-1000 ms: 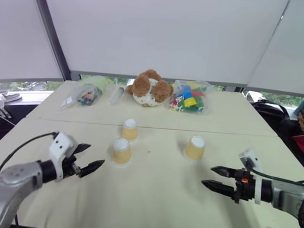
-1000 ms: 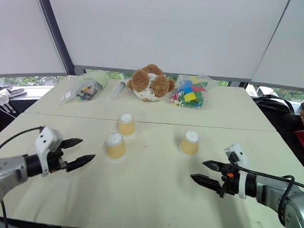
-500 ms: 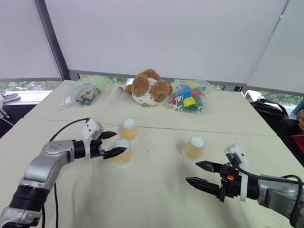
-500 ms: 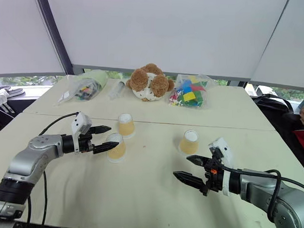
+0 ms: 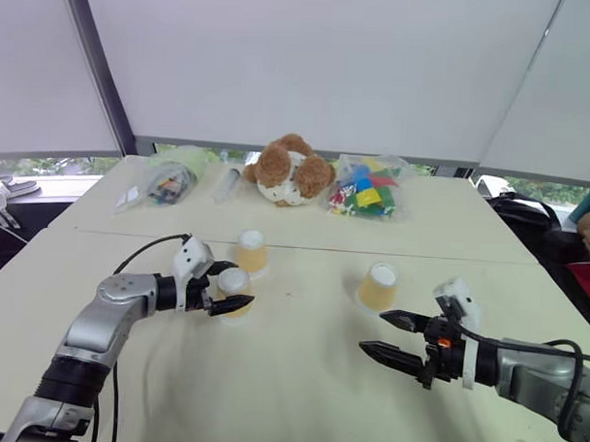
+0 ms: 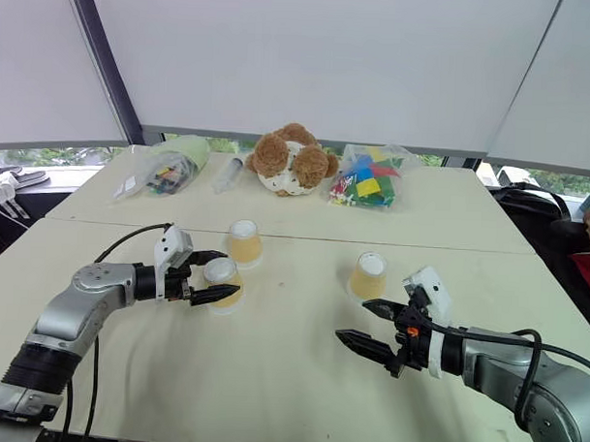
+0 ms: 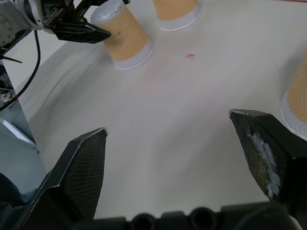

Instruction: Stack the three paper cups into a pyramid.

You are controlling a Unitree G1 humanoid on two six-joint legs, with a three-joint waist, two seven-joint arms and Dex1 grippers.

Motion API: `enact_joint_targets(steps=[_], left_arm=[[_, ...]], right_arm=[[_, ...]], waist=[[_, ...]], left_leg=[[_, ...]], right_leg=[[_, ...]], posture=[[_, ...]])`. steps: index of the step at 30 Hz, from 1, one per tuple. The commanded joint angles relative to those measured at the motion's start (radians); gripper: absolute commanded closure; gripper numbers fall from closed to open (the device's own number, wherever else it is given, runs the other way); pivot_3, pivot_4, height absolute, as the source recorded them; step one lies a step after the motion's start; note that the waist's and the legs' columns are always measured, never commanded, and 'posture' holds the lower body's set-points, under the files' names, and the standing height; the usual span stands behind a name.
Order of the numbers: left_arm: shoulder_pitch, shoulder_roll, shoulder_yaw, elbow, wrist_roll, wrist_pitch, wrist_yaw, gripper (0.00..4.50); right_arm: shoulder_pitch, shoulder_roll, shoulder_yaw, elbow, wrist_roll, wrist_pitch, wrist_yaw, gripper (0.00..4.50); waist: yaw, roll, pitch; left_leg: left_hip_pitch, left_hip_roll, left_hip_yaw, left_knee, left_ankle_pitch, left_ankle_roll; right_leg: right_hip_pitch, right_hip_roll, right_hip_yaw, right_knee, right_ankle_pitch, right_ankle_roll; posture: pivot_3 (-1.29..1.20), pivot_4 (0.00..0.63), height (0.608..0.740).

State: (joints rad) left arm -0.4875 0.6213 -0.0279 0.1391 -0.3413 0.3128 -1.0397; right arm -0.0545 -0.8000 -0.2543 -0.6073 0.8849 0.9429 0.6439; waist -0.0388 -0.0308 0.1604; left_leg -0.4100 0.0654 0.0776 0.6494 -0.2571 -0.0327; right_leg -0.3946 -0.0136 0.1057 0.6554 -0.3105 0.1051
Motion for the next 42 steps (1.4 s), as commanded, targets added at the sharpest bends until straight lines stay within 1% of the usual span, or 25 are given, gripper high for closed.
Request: enact_joint_targets(steps=[1, 2, 3, 5, 8, 10, 13, 17, 22, 25, 29, 33, 34, 35, 36, 37, 39, 41, 42], left_arm=[[-0.02, -0.008, 0.0, 0.006, 0.015, -0.032, 0.0, 1.84], [-0.023, -0.012, 0.004, 0.009, 0.013, -0.031, 0.002, 2.31], [-0.025, -0.016, 0.01, 0.01, 0.01, -0.027, 0.006, 2.4], [-0.034, -0.025, 0.031, -0.009, -0.024, 0.02, 0.016, 2.4], [-0.026, -0.011, 0.033, -0.133, -0.106, 0.131, -0.024, 2.4], [-0.027, -0.002, 0.011, -0.209, -0.14, 0.192, -0.048, 2.4], [-0.026, 0.0, -0.04, -0.271, -0.139, 0.219, -0.076, 2.4], [-0.025, -0.035, -0.111, -0.265, -0.099, 0.183, -0.083, 2.4], [-0.028, -0.136, -0.168, -0.218, -0.064, 0.117, -0.058, 2.4], [-0.037, -0.178, -0.183, -0.202, -0.056, 0.099, -0.056, 2.4], [-0.036, -0.202, -0.213, -0.178, -0.032, 0.064, -0.073, 2.4], [-0.034, -0.206, -0.224, -0.152, -0.009, 0.014, -0.094, 2.4], [-0.036, -0.206, -0.222, -0.141, -0.006, -0.005, -0.099, 1.35], [-0.037, -0.207, -0.218, -0.135, -0.008, -0.015, -0.105, 1.04], [-0.038, -0.208, -0.213, -0.131, -0.007, -0.025, -0.103, 0.48], [-0.039, -0.207, -0.21, -0.129, -0.007, -0.029, -0.103, 0.05], [-0.039, -0.2, -0.204, -0.133, -0.01, -0.026, -0.102, 0.05], [-0.035, -0.171, -0.202, -0.156, -0.009, -0.003, -0.105, 0.05], [-0.025, -0.106, -0.192, -0.203, -0.024, 0.042, -0.14, 0.05]], right_arm=[[-0.01, -0.002, -0.007, -0.016, -0.007, -0.029, 0.0, 0.0], [-0.01, -0.003, -0.006, -0.014, -0.009, -0.032, 0.001, 0.0], [-0.009, -0.003, -0.005, -0.012, -0.011, -0.034, 0.002, 0.0], [-0.005, -0.005, -0.007, -0.006, -0.015, -0.039, 0.005, 0.0], [0.005, -0.01, -0.016, 0.005, -0.022, -0.045, 0.01, 0.0], [0.006, -0.013, -0.015, 0.013, -0.029, -0.052, 0.013, 0.0], [0.005, -0.01, -0.007, 0.019, -0.039, -0.059, 0.013, 0.0], [0.016, 0.004, -0.005, 0.012, -0.048, -0.064, 0.004, 0.0], [0.045, 0.013, -0.019, -0.007, -0.047, -0.067, -0.011, 0.0], [0.068, 0.009, -0.038, -0.022, -0.036, -0.063, -0.018, 0.0], [0.107, -0.005, -0.065, -0.034, -0.036, -0.061, -0.018, 0.0], [0.109, -0.003, -0.065, -0.035, -0.035, -0.065, -0.023, 0.0], [0.106, -0.002, -0.062, -0.034, -0.036, -0.066, -0.025, 0.0], [0.104, 0.0, -0.059, -0.033, -0.037, -0.067, -0.026, 0.0], [0.102, 0.001, -0.055, -0.03, -0.04, -0.069, -0.026, 0.0], [0.101, 0.001, -0.052, -0.028, -0.042, -0.07, -0.025, 0.0], [0.098, 0.001, -0.046, -0.021, -0.047, -0.074, -0.022, 0.0], [0.097, 0.0, -0.042, -0.018, -0.051, -0.076, -0.019, 0.0], [0.099, -0.003, -0.045, -0.015, -0.053, -0.077, -0.015, 0.0]], waist=[[0.0, 0.0, 0.0], [0.001, 0.0, 0.0], [0.002, 0.0, 0.0], [0.003, 0.0, 0.0], [0.003, 0.0, 0.0], [0.003, 0.0, 0.0], [0.003, 0.0, 0.0], [0.004, 0.0, 0.0], [0.007, 0.0, 0.0], [0.012, 0.0, 0.0], [0.021, 0.0, 0.0], [0.024, 0.0, 0.0], [0.025, 0.0, 0.0], [0.025, 0.0, 0.0], [0.025, 0.0, 0.0], [0.025, 0.0, 0.0], [0.025, 0.0, 0.0], [0.024, 0.0, 0.0], [0.024, 0.0, 0.0]], left_leg=[[0.0, 0.0, 0.0, 0.0, 0.0, 0.0], [0.0, 0.0, 0.0, 0.0, 0.0, 0.0], [0.0, 0.0, 0.0, 0.0, 0.0, 0.0], [0.0, 0.0, 0.0, 0.0, 0.0, 0.0], [0.0, 0.0, 0.0, 0.001, 0.0, 0.0], [0.0, 0.0, 0.0, 0.001, 0.0, 0.0], [0.0, 0.0, 0.0, 0.001, 0.0, 0.0], [0.001, 0.0, -0.001, 0.001, 0.0, 0.0], [0.0, 0.0, -0.001, 0.002, 0.0, 0.0], [0.0, 0.0, -0.001, 0.002, 0.0, 0.0], [0.0, 0.0, -0.001, 0.002, 0.0, 0.0], [0.0, 0.0, -0.001, 0.002, 0.0, 0.0], [0.0, 0.0, -0.001, 0.002, 0.0, 0.0], [0.0, 0.0, -0.001, 0.002, 0.0, 0.0], [0.0, 0.0, -0.001, 0.002, 0.0, 0.0], [0.0, 0.0, -0.001, 0.002, 0.0, 0.0], [0.0, 0.0, -0.001, 0.002, 0.0, 0.0], [0.0, 0.0, -0.001, 0.002, 0.0, 0.0], [0.0, 0.0, -0.001, 0.002, 0.0, 0.0]], right_leg=[[0.0, 0.0, 0.0, 0.0, 0.0, 0.0], [0.0, 0.0, 0.0, 0.0, 0.0, 0.0], [0.0, 0.0, 0.0, 0.0, 0.0, 0.0], [0.0, 0.0, 0.0, 0.0, 0.0, 0.0], [0.0, 0.0, 0.0, 0.0, 0.0, 0.0], [0.0, 0.0, 0.0, 0.0, 0.0, 0.001], [0.0, 0.0, 0.0, 0.001, 0.0, 0.001], [0.001, 0.001, 0.0, 0.002, 0.0, 0.001], [0.001, 0.001, 0.0, 0.002, 0.0, 0.001], [0.001, 0.001, 0.0, 0.002, 0.0, 0.001], [0.001, 0.001, 0.0, 0.002, 0.0, 0.001], [0.001, 0.001, 0.0, 0.002, 0.0, 0.0], [0.001, 0.001, 0.0, 0.002, 0.0, 0.0], [0.001, 0.001, 0.0, 0.002, 0.0, 0.0], [0.001, 0.001, 0.0, 0.002, 0.0, 0.0], [0.001, 0.001, 0.0, 0.002, 0.0, 0.0], [0.001, 0.001, 0.0, 0.002, 0.0, 0.0], [0.001, 0.001, 0.0, 0.002, 0.0, 0.0], [0.001, 0.001, 0.0, 0.002, 0.0, 0.0]], posture=[[0.0, 0.15, 0.74], [0.0, 0.15, 0.74], [0.0, 0.15, 0.74], [0.0, 0.15, 0.74], [0.0, 0.15, 0.74], [0.0, 0.15, 0.74], [0.0, 0.15, 0.74], [0.0, 0.15, 0.74], [0.0, 0.15, 0.74], [0.0, 0.15, 0.74], [0.0, 0.15, 0.74], [0.0, 0.15, 0.74], [0.0, 0.15, 0.74], [0.0, 0.15, 0.74], [0.0, 0.15, 0.74], [0.0, 0.15, 0.74], [0.0, 0.15, 0.74], [0.0, 0.15, 0.74], [0.0, 0.15, 0.74]])
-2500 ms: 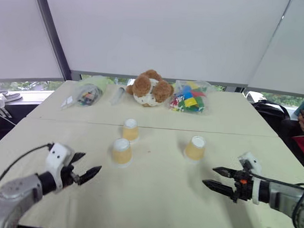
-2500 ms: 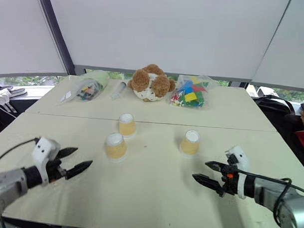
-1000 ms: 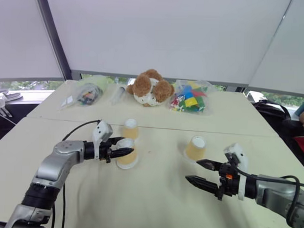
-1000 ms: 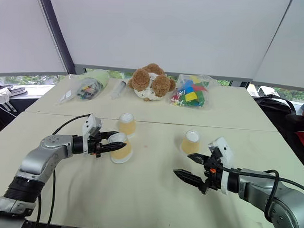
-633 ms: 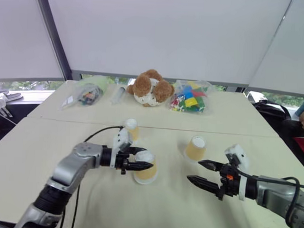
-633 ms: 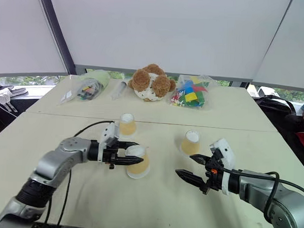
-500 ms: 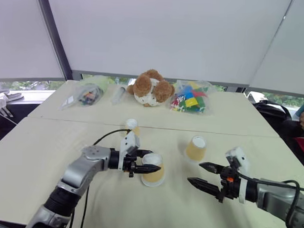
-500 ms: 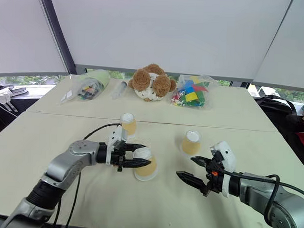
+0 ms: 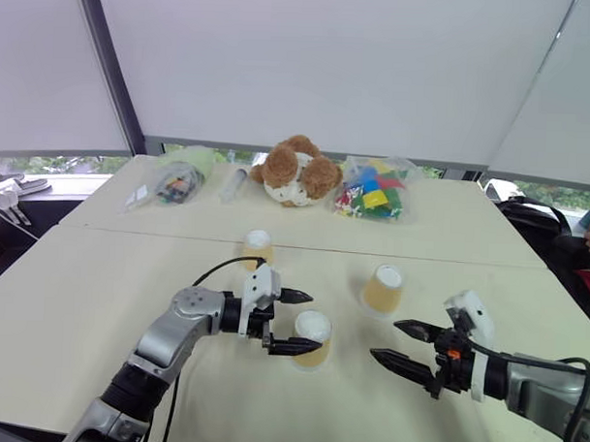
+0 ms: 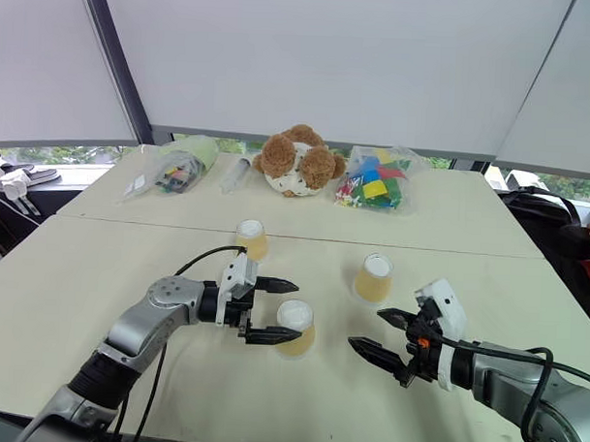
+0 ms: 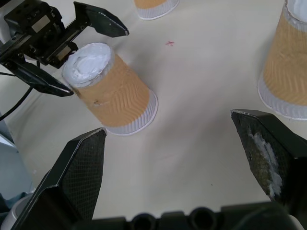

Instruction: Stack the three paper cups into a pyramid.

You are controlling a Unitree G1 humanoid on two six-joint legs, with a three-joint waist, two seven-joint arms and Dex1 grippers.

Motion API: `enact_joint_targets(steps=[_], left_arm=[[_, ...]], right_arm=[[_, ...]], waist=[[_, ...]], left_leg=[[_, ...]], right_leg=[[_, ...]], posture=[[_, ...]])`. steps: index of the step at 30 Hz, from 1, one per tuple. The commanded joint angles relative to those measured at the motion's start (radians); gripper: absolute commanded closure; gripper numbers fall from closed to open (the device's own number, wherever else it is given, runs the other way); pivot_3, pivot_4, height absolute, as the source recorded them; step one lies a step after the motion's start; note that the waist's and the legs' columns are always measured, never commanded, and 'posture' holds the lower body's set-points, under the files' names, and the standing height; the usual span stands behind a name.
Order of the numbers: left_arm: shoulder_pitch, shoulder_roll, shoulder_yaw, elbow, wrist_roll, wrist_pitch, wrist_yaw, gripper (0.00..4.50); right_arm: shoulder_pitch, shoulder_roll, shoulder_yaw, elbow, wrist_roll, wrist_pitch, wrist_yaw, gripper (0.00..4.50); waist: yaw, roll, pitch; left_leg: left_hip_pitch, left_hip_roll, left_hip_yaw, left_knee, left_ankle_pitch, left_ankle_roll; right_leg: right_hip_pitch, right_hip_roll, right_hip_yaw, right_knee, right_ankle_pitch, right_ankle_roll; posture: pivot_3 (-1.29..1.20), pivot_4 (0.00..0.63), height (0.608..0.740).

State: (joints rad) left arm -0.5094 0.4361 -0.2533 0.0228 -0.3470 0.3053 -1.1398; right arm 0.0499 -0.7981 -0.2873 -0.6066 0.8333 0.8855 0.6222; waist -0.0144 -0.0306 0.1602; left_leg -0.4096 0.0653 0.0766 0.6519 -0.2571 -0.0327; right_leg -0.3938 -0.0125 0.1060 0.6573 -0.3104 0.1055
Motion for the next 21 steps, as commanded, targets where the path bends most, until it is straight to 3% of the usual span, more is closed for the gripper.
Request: enact_joint_targets(steps=[1, 5, 7, 13, 16, 21], left_arm=[[0.006, 0.143, 0.048, -0.13, -0.042, 0.1, -0.077, 0.05], [0.012, 0.324, 0.161, -0.186, -0.114, 0.201, -0.125, 0.05], [-0.021, 0.351, 0.245, -0.127, -0.114, 0.184, -0.073, 0.05], [-0.169, 0.259, 0.348, 0.102, -0.078, 0.137, 0.122, 0.05], [-0.22, 0.21, 0.291, 0.281, 0.082, -0.017, 0.257, 0.05], [-0.283, 0.122, 0.266, 0.461, 0.13, -0.106, 0.287, 0.05]], right_arm=[[-0.002, -0.008, -0.016, -0.014, -0.003, -0.02, 0.011, 0.0], [0.01, -0.016, -0.038, -0.004, -0.01, -0.028, 0.024, 0.0], [0.008, -0.013, -0.051, 0.003, -0.004, -0.032, 0.028, 0.0], [-0.04, -0.011, -0.057, 0.005, 0.035, -0.023, 0.033, 0.0], [-0.079, -0.013, -0.081, 0.004, 0.073, -0.016, 0.027, 0.0], [-0.103, -0.035, -0.12, -0.009, 0.108, 0.006, 0.007, 0.0]], waist=[[-0.004, 0.0, 0.0], [-0.006, 0.0, 0.0], [-0.001, 0.0, 0.0], [0.005, 0.0, 0.0], [0.002, 0.0, 0.0], [0.003, 0.0, 0.0]], left_leg=[[0.0, 0.0, 0.0, 0.0, 0.0, 0.0], [0.001, 0.001, 0.0, -0.002, 0.0, 0.0], [0.001, 0.001, 0.0, -0.002, 0.0, 0.0], [0.0, 0.0, -0.001, 0.005, 0.0, 0.001], [0.0, 0.0, 0.0, 0.006, -0.001, 0.001], [-0.001, 0.0, 0.0, 0.006, -0.001, 0.001]], right_leg=[[0.0, 0.0, 0.0, 0.0, 0.0, 0.0], [-0.002, 0.001, 0.0, 0.002, 0.0, 0.0], [-0.002, 0.001, 0.0, 0.003, 0.0, 0.0], [0.002, 0.0, -0.001, 0.003, 0.0, 0.0], [0.002, 0.0, -0.001, 0.003, 0.0, 0.0], [0.0, 0.0, -0.001, 0.004, 0.0, 0.0]], posture=[[0.0, 0.15, 0.74], [0.0, 0.15, 0.74], [0.0, 0.15, 0.74], [0.0, 0.15, 0.74], [0.0, 0.15, 0.74], [0.0, 0.15, 0.74]])
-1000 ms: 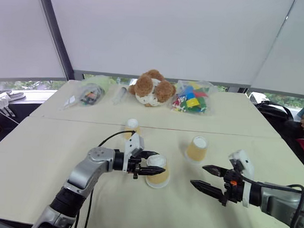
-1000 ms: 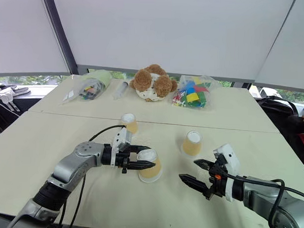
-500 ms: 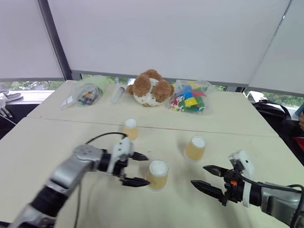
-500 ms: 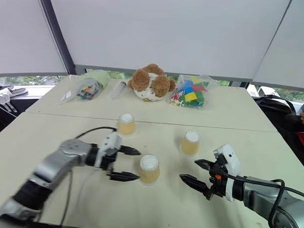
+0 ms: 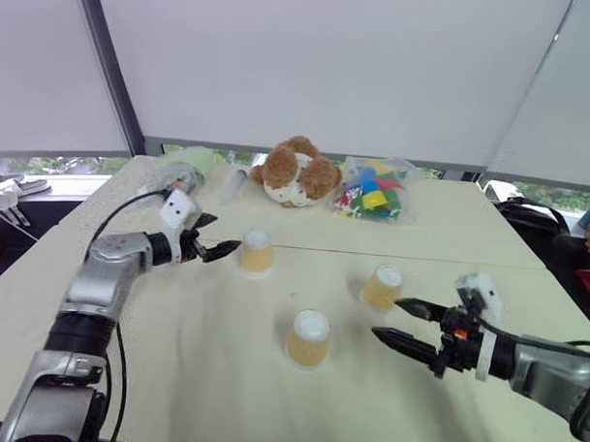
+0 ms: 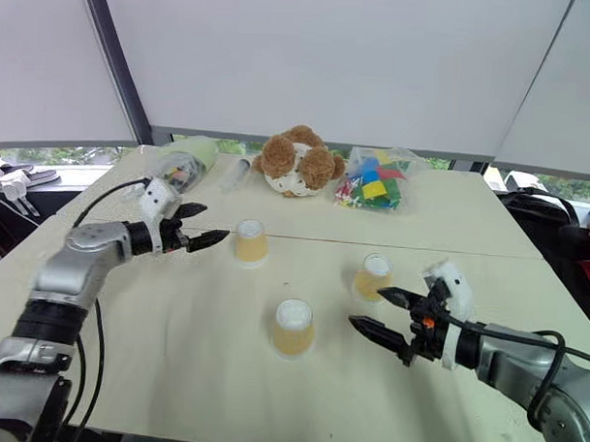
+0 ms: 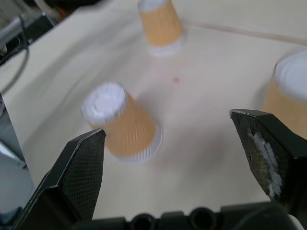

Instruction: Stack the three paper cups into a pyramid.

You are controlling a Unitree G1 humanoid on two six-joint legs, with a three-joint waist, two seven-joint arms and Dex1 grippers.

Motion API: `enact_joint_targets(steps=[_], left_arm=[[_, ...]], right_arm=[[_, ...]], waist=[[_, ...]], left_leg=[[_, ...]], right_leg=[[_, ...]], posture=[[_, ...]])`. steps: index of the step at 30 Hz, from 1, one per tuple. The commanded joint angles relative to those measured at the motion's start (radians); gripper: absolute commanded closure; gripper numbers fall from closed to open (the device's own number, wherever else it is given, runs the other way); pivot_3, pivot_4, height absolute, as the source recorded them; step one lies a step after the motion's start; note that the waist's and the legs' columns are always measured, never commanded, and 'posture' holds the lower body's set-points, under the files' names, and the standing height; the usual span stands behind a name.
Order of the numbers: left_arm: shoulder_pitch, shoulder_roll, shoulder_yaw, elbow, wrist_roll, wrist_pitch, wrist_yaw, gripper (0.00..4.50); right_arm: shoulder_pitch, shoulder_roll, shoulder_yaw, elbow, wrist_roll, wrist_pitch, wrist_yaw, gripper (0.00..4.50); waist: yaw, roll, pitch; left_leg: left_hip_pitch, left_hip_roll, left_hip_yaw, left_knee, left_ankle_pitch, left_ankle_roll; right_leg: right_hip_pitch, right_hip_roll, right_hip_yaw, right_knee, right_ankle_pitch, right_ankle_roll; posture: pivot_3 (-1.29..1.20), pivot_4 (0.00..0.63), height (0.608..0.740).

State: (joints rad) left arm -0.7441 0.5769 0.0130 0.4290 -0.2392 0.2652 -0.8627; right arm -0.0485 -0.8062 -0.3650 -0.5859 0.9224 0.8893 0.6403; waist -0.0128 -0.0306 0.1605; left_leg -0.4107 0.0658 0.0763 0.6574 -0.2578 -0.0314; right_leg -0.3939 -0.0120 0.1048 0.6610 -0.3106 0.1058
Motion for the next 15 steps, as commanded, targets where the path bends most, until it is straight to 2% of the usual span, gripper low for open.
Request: enact_joint_targets(steps=[1, 15], left_arm=[[-0.057, -0.029, -0.003, 0.082, 0.032, -0.085, 0.007, 0.05], [-0.167, -0.115, -0.034, 0.304, 0.079, -0.208, -0.066, 0.05]], right_arm=[[-0.003, -0.029, -0.05, -0.034, 0.012, -0.001, -0.021, 0.0], [0.085, -0.027, -0.095, -0.059, -0.058, -0.05, -0.073, 0.0]], waist=[[0.002, 0.0, 0.0], [0.001, 0.0, 0.0]], left_leg=[[-0.001, 0.0, 0.0, 0.0, 0.0, 0.0], [-0.004, 0.0, 0.0, 0.003, 0.0, 0.0]], right_leg=[[-0.001, 0.0, 0.0, 0.0, 0.0, 0.0], [-0.003, 0.0, 0.0, 0.002, 0.0, 0.0]], posture=[[0.0, 0.15, 0.74], [0.0, 0.15, 0.74]])
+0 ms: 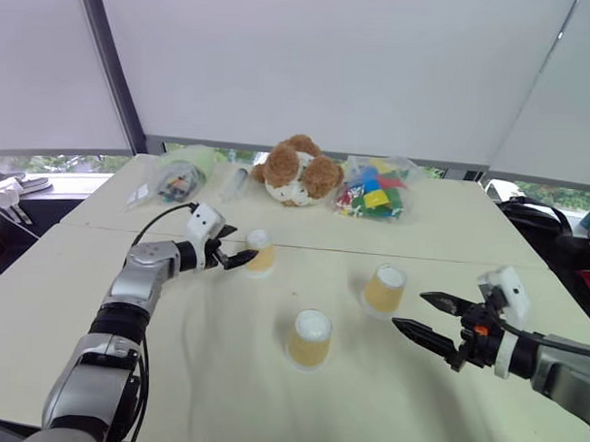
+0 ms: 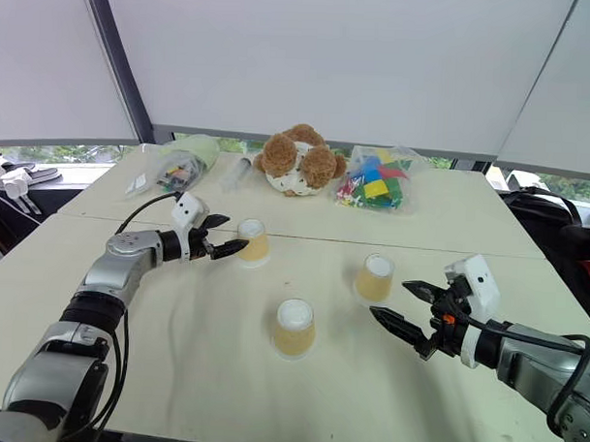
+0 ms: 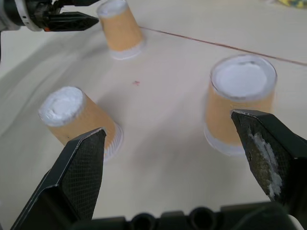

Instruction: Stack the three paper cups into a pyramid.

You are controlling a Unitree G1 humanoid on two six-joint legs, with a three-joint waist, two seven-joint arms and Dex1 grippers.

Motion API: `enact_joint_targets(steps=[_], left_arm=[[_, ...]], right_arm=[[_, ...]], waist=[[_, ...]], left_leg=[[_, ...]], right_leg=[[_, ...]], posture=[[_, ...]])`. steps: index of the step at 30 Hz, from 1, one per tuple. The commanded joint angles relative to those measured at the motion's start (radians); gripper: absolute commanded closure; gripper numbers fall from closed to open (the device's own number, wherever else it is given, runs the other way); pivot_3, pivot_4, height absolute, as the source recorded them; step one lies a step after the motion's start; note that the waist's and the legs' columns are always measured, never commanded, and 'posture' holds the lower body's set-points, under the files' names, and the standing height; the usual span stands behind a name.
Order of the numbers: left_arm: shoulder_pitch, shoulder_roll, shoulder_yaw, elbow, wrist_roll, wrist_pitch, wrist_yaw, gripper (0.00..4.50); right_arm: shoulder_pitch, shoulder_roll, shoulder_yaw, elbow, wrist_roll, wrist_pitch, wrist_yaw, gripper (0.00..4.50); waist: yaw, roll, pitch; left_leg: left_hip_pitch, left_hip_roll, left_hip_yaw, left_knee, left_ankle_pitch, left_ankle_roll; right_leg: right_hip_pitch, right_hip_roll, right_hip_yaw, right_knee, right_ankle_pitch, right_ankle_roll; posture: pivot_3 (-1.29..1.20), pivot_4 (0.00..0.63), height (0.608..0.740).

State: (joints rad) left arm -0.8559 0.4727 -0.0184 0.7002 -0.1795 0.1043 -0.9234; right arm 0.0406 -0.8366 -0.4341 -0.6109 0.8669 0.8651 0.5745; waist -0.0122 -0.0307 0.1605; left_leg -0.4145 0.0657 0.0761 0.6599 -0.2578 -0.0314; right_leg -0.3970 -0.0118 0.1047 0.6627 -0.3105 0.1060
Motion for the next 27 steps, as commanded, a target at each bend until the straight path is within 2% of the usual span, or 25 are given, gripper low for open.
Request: enact_joint_targets(steps=[1, 11, 14, 17, 23, 27], left_arm=[[-0.069, -0.021, -0.006, 0.059, 0.026, -0.063, -0.005, 0.05], [-0.183, -0.108, -0.017, 0.318, 0.106, -0.202, 0.023, 0.05], [-0.21, -0.125, -0.004, 0.381, 0.116, -0.231, 0.046, 0.89], [-0.224, -0.132, -0.005, 0.416, 0.128, -0.26, 0.056, 2.16], [-0.232, -0.137, 0.026, 0.412, 0.102, -0.294, 0.019, 2.18], [-0.186, -0.099, 0.047, 0.253, 0.018, -0.214, -0.178, 2.18]], right_arm=[[-0.003, 0.005, -0.024, -0.033, -0.005, -0.027, -0.009, 0.0], [0.018, 0.011, -0.03, -0.041, -0.009, -0.036, -0.029, 0.0], [0.033, 0.013, -0.045, -0.051, -0.005, -0.036, -0.034, 0.0], [0.045, 0.014, -0.058, -0.058, -0.001, -0.035, -0.038, 0.0], [0.057, 0.014, -0.067, -0.056, -0.004, -0.04, -0.04, 0.0], [0.065, 0.014, -0.075, -0.055, -0.005, -0.04, -0.037, 0.0]], waist=[[0.001, 0.0, 0.0], [0.001, 0.0, 0.0], [0.001, 0.0, 0.0], [0.001, 0.0, 0.0], [0.001, 0.0, 0.0], [0.0, 0.0, 0.0]], left_leg=[[0.0, 0.0, 0.0, 0.0, 0.0, 0.0], [-0.001, 0.0, 0.0, 0.001, 0.0, 0.0], [-0.002, 0.0, -0.001, 0.001, 0.0, 0.0], [-0.002, 0.0, -0.001, 0.001, 0.0, 0.0], [-0.002, 0.0, -0.001, 0.001, 0.0, 0.0], [-0.004, 0.0, -0.001, 0.001, 0.0, 0.0]], right_leg=[[0.0, 0.0, 0.0, 0.0, 0.0, 0.0], [0.0, 0.0, 0.0, 0.0, 0.0, 0.0], [0.0, 0.0, 0.0, 0.0, 0.0, 0.0], [0.0, 0.0, 0.0, 0.0, 0.0, 0.001], [0.0, 0.0, 0.0, 0.0, 0.0, 0.001], [-0.002, 0.0, 0.0, 0.0, 0.0, 0.001]], posture=[[0.0, 0.15, 0.74], [0.0, 0.15, 0.74], [0.0, 0.15, 0.74], [0.0, 0.15, 0.74], [0.0, 0.15, 0.74], [0.0, 0.15, 0.74]])
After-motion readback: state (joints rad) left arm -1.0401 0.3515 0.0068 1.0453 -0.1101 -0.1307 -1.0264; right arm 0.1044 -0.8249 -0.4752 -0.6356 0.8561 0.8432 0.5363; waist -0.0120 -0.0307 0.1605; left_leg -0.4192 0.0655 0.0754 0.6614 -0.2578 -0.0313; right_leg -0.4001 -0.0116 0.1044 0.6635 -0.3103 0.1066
